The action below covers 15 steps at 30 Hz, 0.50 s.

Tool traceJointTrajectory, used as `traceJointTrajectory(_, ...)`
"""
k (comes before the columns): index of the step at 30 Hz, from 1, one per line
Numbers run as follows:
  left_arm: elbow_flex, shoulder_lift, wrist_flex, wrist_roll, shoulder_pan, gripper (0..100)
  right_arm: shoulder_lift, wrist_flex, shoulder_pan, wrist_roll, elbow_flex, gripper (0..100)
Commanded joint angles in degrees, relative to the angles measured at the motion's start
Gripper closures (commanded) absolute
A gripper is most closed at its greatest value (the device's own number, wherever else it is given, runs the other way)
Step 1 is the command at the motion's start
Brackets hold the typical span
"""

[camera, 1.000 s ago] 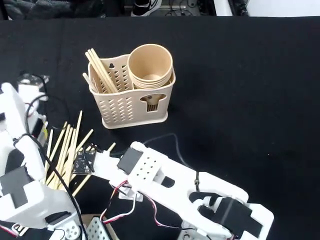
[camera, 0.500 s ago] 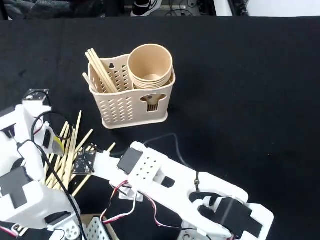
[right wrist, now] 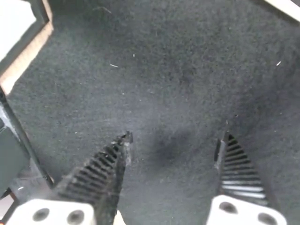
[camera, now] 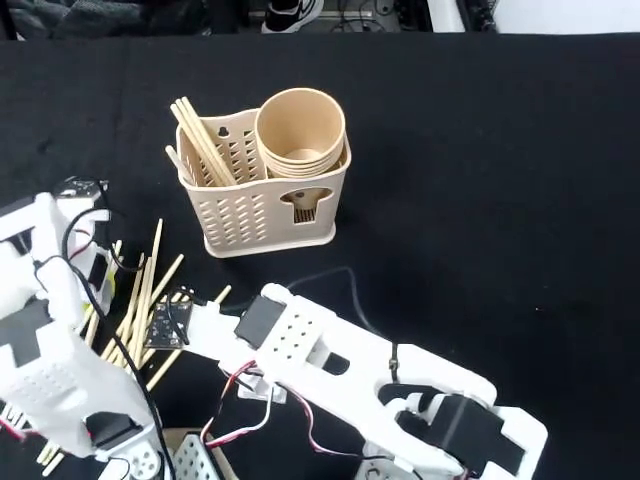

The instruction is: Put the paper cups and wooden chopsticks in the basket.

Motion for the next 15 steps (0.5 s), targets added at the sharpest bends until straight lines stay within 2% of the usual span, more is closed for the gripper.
traceJointTrajectory(1, -5.23, -1.49, 6.68, -0.09, 1.45, 97, -2.51, -0.53, -0.44, -0.09, -0.13, 71.6)
traceJointTrajectory(8, -7.08, -14.24, 12.31, 0.0, 2.51, 97, -2.51, -0.53, -0.53, 0.0, 0.4, 71.6)
traceJointTrajectory(15, -7.08, -30.51, 11.96, 0.0, 3.91, 97, -2.51, -0.53, -0.53, 0.0, 0.48, 71.6)
